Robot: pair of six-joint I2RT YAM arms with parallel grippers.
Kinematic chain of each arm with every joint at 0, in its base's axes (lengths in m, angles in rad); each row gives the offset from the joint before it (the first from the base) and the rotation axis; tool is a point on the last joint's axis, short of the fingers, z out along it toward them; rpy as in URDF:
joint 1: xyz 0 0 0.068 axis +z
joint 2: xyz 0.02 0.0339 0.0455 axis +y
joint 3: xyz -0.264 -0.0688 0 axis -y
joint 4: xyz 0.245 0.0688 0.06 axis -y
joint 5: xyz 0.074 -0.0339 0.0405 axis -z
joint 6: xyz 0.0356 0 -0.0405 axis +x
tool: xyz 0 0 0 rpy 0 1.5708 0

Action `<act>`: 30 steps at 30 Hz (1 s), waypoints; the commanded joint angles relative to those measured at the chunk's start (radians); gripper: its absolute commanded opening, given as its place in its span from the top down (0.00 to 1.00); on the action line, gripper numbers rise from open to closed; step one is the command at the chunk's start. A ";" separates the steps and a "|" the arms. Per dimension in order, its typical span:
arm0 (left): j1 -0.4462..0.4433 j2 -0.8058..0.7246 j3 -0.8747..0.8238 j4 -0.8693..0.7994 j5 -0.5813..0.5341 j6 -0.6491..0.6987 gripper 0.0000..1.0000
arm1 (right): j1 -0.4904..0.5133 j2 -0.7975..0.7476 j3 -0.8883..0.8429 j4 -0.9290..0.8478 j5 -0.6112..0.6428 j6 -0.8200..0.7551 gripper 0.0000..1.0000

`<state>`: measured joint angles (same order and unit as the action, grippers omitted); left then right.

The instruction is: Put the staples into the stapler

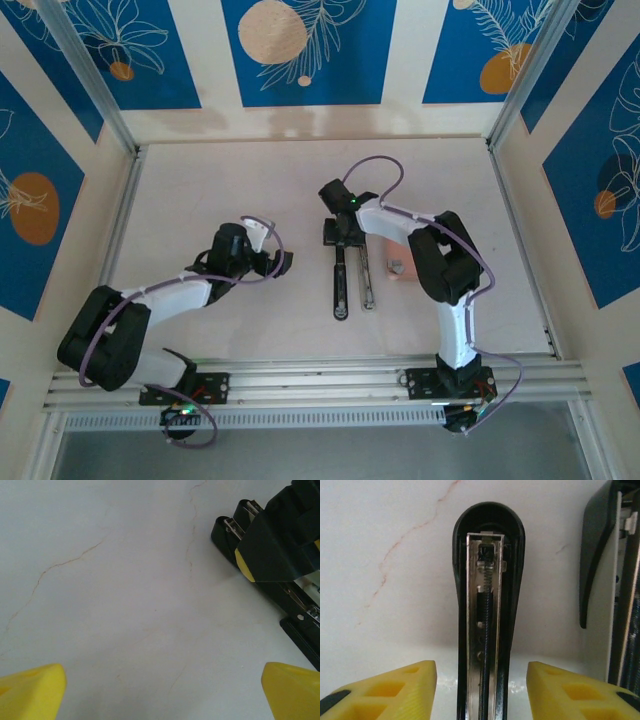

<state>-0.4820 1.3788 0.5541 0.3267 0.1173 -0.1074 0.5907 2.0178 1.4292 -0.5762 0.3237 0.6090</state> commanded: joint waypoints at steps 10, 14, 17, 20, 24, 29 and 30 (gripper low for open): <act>0.016 0.008 0.033 -0.026 -0.012 -0.037 0.00 | -0.008 0.070 0.059 0.037 -0.032 -0.046 0.65; 0.026 0.005 0.036 -0.032 -0.006 -0.057 0.00 | -0.002 0.073 0.051 0.049 -0.035 -0.053 0.69; 0.036 -0.003 0.035 -0.039 0.003 -0.071 0.00 | 0.003 0.072 0.042 0.062 -0.042 -0.068 0.71; 0.049 -0.012 0.034 -0.050 0.011 -0.082 0.00 | 0.010 0.070 0.037 0.071 -0.048 -0.081 0.73; 0.066 -0.028 0.030 -0.052 0.024 -0.100 0.00 | 0.024 0.048 0.008 0.103 -0.052 -0.098 0.76; 0.094 -0.056 0.022 -0.062 0.040 -0.106 0.00 | 0.043 -0.018 -0.072 0.180 -0.079 -0.136 0.77; 0.102 -0.063 0.021 -0.064 0.047 -0.108 0.00 | 0.049 -0.034 -0.092 0.199 -0.082 -0.150 0.77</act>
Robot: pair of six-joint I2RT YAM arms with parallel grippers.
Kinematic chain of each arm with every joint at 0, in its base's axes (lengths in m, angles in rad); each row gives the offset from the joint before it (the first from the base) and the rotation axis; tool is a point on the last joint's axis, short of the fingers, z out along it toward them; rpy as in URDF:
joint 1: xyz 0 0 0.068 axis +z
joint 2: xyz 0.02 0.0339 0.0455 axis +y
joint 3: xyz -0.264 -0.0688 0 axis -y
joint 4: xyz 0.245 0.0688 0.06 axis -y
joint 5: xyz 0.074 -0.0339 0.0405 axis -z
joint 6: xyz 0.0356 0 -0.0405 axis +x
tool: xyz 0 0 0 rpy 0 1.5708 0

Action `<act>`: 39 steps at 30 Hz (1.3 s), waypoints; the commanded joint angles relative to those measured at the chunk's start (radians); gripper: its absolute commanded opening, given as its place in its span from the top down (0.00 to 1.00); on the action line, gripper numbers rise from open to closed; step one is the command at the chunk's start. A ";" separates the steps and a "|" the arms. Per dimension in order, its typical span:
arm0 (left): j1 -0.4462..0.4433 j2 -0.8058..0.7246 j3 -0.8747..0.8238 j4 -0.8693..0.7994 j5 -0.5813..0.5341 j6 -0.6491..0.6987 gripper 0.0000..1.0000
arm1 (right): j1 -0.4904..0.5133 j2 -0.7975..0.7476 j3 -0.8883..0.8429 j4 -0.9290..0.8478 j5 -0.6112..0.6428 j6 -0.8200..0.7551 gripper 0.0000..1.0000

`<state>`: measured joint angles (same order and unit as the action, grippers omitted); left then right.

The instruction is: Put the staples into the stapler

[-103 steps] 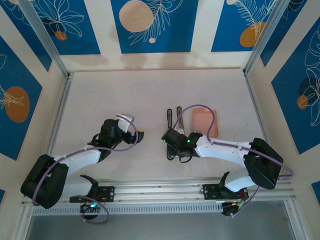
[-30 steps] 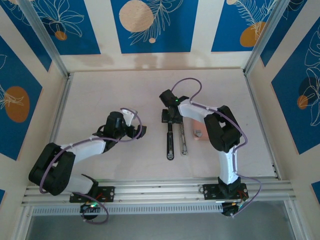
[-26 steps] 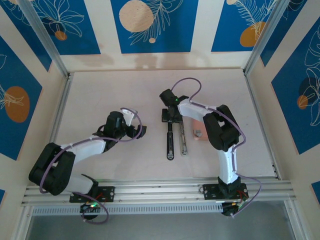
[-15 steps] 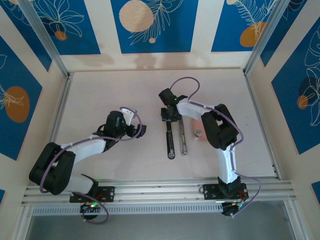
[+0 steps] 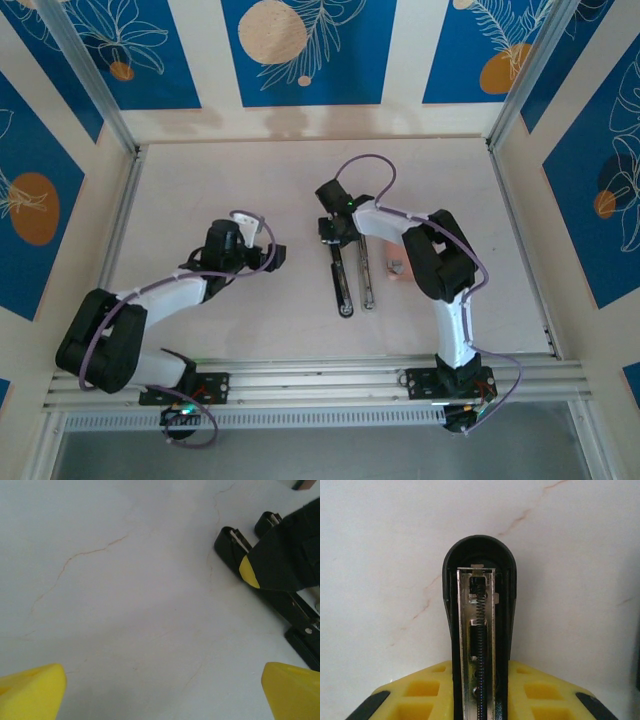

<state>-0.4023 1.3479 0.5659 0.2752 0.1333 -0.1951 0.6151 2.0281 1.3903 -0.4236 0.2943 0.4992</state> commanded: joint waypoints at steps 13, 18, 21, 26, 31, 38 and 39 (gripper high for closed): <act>0.108 -0.100 -0.082 0.211 0.245 -0.039 0.00 | 0.069 -0.241 -0.368 0.496 -0.240 -0.231 0.80; 0.119 -0.133 -0.070 0.212 0.334 0.011 0.01 | 0.096 -0.300 -0.468 0.606 -0.273 -0.310 0.81; 0.125 -0.147 -0.047 0.168 0.392 0.072 0.03 | 0.108 -0.329 -0.540 0.711 -0.321 -0.372 0.82; 0.134 -0.183 -0.020 0.113 0.546 0.194 0.09 | 0.135 -0.376 -0.652 0.874 -0.379 -0.475 0.84; 0.135 -0.213 0.015 -0.024 0.687 0.379 0.13 | 0.145 -0.399 -0.728 0.987 -0.454 -0.530 0.83; 0.136 -0.251 0.046 -0.201 0.843 0.620 0.16 | 0.170 -0.417 -0.823 1.128 -0.553 -0.631 0.83; 0.137 -0.251 0.058 -0.244 0.853 0.657 0.17 | 0.180 -0.423 -0.830 1.126 -0.559 -0.656 0.83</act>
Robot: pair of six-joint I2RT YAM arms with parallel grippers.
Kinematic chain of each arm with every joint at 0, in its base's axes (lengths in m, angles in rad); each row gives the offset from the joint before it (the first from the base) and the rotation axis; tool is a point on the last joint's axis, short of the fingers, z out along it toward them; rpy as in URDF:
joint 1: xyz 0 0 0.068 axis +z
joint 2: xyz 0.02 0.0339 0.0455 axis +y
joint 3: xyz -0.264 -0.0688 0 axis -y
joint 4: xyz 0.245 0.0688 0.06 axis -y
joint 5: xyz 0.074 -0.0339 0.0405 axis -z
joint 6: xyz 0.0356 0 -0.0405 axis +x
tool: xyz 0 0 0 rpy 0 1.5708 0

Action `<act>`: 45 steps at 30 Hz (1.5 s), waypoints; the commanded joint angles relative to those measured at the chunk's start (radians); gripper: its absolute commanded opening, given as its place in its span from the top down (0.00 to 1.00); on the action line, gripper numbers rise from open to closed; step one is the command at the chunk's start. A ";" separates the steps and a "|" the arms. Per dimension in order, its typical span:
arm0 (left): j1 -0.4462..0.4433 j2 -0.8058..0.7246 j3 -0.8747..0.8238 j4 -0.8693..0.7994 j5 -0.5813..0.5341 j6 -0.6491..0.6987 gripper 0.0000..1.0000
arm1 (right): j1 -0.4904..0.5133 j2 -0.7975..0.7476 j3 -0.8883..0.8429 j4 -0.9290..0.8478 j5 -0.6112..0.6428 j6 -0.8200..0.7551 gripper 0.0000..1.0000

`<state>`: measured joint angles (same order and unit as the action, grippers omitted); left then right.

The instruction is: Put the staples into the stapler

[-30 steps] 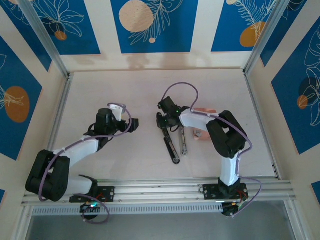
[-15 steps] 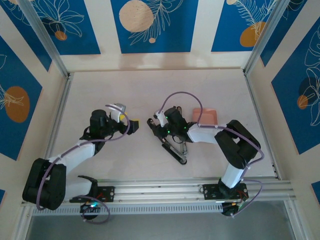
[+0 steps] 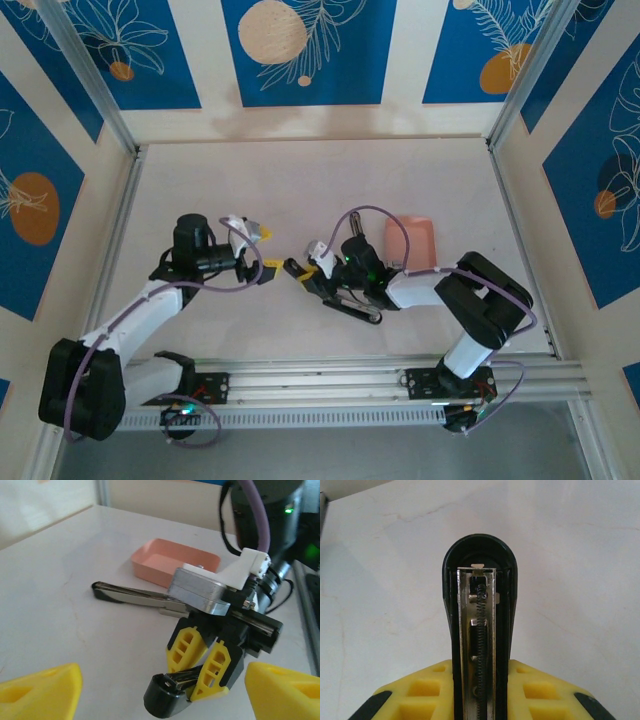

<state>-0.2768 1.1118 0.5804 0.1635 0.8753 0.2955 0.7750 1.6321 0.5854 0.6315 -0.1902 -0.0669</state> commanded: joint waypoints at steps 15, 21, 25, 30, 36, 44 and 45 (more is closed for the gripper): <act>-0.017 -0.047 0.109 -0.545 0.101 0.593 0.22 | 0.111 -0.059 -0.099 0.172 -0.051 -0.110 0.83; -0.028 -0.032 0.110 -0.637 0.103 0.659 0.26 | 0.152 -0.045 -0.107 0.230 -0.003 -0.084 0.82; -0.035 -0.031 0.098 -0.659 0.092 0.681 0.28 | 0.166 -0.034 -0.109 0.267 0.015 -0.071 0.82; -0.048 -0.030 0.086 -0.672 0.068 0.694 0.35 | 0.175 -0.019 -0.100 0.300 0.015 -0.067 0.82; -0.059 -0.024 0.075 -0.662 0.047 0.695 0.43 | 0.185 -0.002 -0.089 0.337 0.006 -0.057 0.82; -0.065 0.001 0.082 -0.690 0.079 0.706 0.46 | 0.202 0.001 -0.095 0.367 0.019 -0.044 0.82; -0.065 0.004 0.082 -0.692 0.078 0.709 0.47 | 0.204 0.002 -0.095 0.371 0.022 -0.044 0.82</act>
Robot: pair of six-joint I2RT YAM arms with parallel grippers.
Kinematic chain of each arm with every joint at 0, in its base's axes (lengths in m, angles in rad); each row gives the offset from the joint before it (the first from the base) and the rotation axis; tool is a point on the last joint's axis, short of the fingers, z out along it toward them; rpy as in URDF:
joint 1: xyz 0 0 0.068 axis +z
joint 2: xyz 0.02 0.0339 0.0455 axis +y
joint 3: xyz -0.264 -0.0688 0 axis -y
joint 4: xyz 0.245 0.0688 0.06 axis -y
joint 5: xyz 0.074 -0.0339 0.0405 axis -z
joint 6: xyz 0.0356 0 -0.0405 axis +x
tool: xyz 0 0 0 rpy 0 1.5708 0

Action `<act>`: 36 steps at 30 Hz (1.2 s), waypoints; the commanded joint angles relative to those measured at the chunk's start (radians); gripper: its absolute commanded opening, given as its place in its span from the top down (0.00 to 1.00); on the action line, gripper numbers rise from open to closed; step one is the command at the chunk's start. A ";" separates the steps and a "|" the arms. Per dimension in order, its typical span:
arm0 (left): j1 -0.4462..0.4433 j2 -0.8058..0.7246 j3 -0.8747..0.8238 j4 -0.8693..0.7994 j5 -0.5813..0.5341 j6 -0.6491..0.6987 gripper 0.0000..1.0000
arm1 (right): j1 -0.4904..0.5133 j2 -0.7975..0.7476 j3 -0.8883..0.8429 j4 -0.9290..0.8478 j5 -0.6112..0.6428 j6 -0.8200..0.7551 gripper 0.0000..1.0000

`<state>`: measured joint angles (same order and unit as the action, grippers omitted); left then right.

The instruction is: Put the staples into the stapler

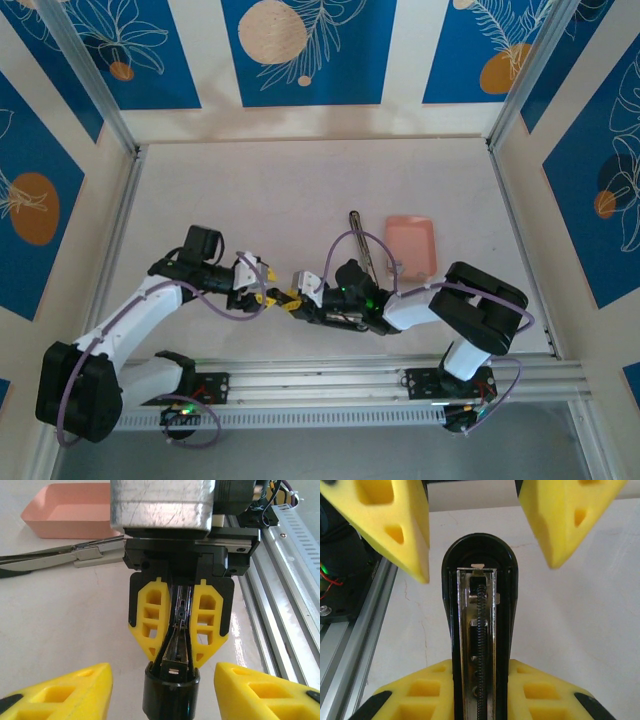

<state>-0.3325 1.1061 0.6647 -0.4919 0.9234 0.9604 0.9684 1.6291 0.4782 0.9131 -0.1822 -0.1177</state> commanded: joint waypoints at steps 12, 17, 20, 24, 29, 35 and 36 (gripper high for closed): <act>-0.026 0.039 0.012 -0.081 0.028 0.069 0.60 | 0.011 0.011 0.020 0.110 0.025 0.012 0.82; -0.028 0.044 0.013 -0.083 0.028 0.070 0.69 | 0.011 0.014 0.023 0.123 0.026 0.016 0.82; -0.028 0.043 0.013 -0.080 0.028 0.071 0.69 | 0.012 0.016 0.025 0.128 0.029 0.017 0.82; -0.029 0.041 0.012 -0.081 0.026 0.069 0.68 | 0.012 0.020 0.031 0.133 0.029 0.020 0.82; -0.030 0.035 0.021 -0.093 0.016 0.069 0.78 | 0.012 0.018 0.030 0.132 0.033 0.021 0.81; -0.028 0.002 0.053 -0.161 -0.083 0.072 0.80 | 0.012 -0.007 0.022 0.102 0.093 0.090 0.59; -0.028 -0.004 0.062 -0.176 -0.108 0.073 0.80 | 0.013 -0.017 0.024 0.080 0.106 0.112 0.54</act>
<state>-0.3519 1.1297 0.6853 -0.5854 0.8577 1.0122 0.9806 1.6459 0.4793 0.9527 -0.1360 -0.0608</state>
